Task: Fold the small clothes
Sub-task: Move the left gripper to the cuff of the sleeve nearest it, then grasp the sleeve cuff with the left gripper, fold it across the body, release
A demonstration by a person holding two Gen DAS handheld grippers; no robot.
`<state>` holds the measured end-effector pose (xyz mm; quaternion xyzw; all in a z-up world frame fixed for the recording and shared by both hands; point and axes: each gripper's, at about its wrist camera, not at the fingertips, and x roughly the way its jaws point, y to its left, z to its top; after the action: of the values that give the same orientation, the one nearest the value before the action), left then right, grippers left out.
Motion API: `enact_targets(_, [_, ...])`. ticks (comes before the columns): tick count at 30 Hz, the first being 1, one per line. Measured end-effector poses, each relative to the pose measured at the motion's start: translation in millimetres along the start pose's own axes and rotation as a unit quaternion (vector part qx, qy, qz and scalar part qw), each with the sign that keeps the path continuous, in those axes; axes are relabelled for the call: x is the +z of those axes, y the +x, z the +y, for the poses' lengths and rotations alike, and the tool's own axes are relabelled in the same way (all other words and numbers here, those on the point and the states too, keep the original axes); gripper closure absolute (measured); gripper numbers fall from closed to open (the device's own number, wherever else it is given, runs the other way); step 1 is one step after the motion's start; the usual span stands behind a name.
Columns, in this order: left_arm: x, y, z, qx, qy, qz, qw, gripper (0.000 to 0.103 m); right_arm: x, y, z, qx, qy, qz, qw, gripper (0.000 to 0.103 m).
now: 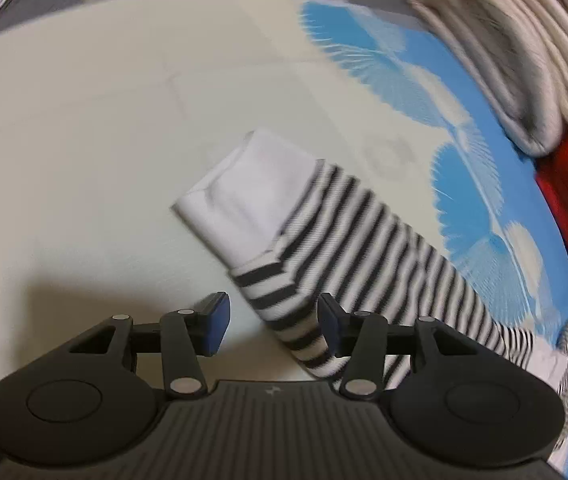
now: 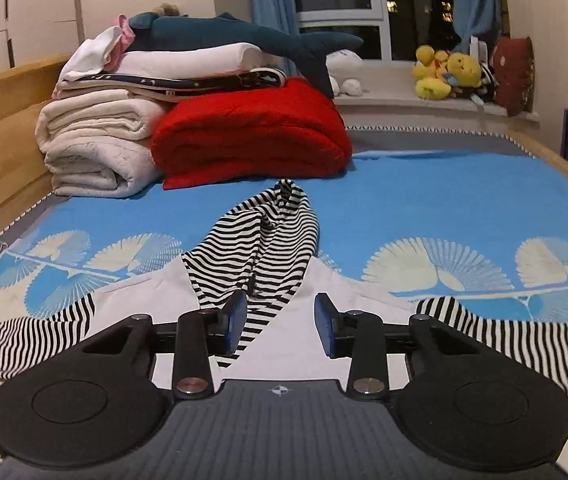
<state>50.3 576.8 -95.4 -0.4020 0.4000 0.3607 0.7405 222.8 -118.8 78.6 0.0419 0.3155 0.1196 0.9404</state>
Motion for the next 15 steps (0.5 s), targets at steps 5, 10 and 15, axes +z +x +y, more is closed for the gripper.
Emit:
enact_targets(5, [-10.3, -15.0, -22.5, 0.011, 0.025, -0.008, 0.9996, 0.096, -0.9, -0.1, -11.6, -0.014, 0.007, 0.012, 1.000, 0.064])
enact_targets(10, [-21.8, -24.1, -47.8, 0.029, 0.068, -0.061, 0.9954, 0.102, -5.7, -12.5, -27.5, -0.034, 0.009, 0.015, 0.999, 0.064])
enact_targets(15, [-50.1, -54.1, -86.8, 0.008, 0.108, -0.101, 0.9889, 0.102, -13.7, -26.8, -50.6, -0.059, 0.027, 0.029, 0.998, 0.064])
